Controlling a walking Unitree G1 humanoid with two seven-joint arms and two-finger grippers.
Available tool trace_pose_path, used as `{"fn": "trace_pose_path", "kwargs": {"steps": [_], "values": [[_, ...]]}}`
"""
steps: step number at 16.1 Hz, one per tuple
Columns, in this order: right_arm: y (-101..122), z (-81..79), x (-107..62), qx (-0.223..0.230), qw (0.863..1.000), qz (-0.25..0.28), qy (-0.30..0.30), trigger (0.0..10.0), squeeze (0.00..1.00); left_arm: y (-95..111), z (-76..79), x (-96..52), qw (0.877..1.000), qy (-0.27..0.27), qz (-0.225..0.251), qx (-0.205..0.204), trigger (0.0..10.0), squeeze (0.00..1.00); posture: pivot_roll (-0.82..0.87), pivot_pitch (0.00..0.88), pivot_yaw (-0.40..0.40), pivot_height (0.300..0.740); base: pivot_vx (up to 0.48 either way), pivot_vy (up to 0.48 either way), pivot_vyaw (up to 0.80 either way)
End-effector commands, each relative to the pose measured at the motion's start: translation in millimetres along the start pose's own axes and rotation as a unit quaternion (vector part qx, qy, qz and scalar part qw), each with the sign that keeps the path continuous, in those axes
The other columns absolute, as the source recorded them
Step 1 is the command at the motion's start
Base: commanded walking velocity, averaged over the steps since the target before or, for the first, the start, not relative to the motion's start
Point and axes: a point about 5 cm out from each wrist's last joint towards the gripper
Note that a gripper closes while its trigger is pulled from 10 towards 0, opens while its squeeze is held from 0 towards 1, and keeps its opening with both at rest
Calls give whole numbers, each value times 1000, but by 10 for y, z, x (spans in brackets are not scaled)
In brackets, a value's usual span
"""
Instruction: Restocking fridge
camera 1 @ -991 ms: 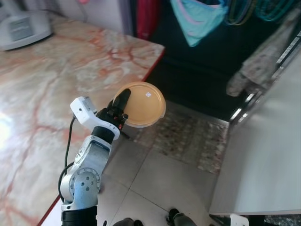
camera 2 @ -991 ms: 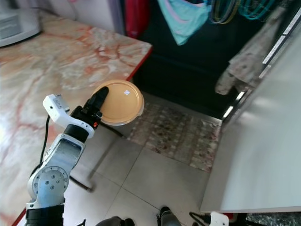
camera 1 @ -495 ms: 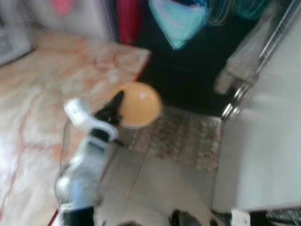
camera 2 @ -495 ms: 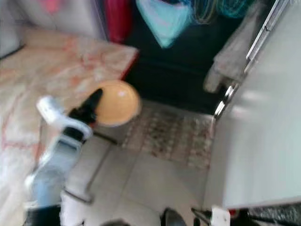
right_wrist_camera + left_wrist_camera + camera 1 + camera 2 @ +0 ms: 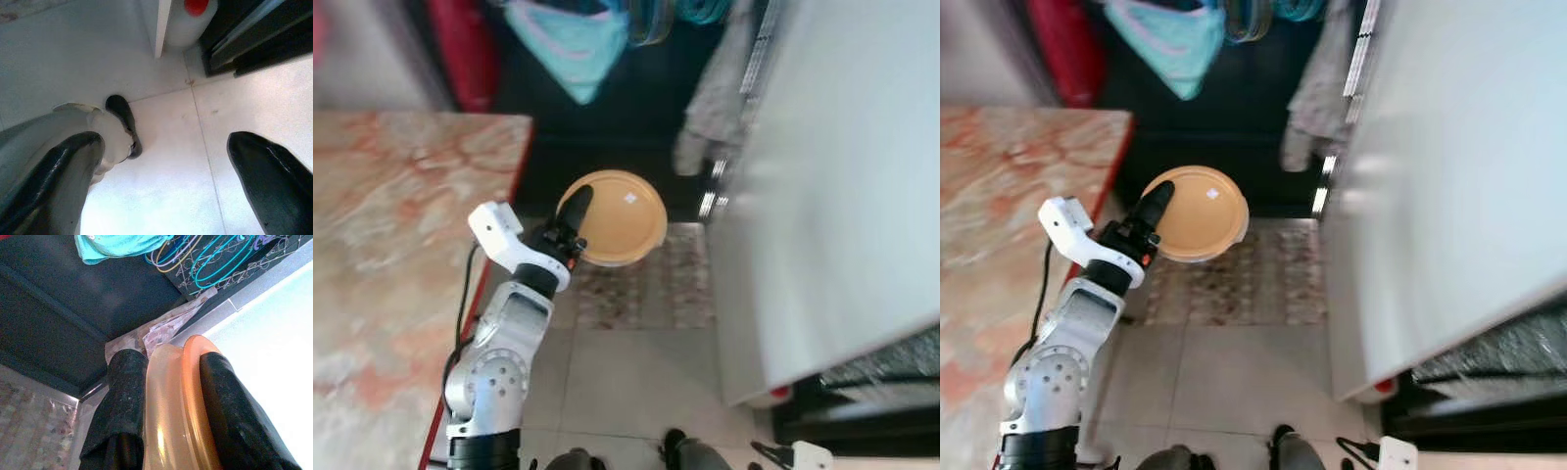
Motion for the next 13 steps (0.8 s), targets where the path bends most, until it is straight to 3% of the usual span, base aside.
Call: {"fn": "trace_pose_path", "kwargs": {"steps": [1,13], "values": [[-149,-26,-39,-1,1000,-27,5,10000,0,28,-51,-31,1000,12,5,6,10000,0,-28,217,85,740,0,0,-700],[-163,-36,-43,1,1000,-28,5,10000,0,11,-75,-46,1000,17,-1,8,10000,0,-25,222,89,740,0,0,-702]]}}
Point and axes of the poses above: a point about 5 cm out from each wrist's last joint towards the gripper, its own x axis pointing out of the wrist towards the gripper, its own y axis along the axis of the wrist's last joint, z = x × y, and after that the axes turned 7 degrees about -x, right-handed
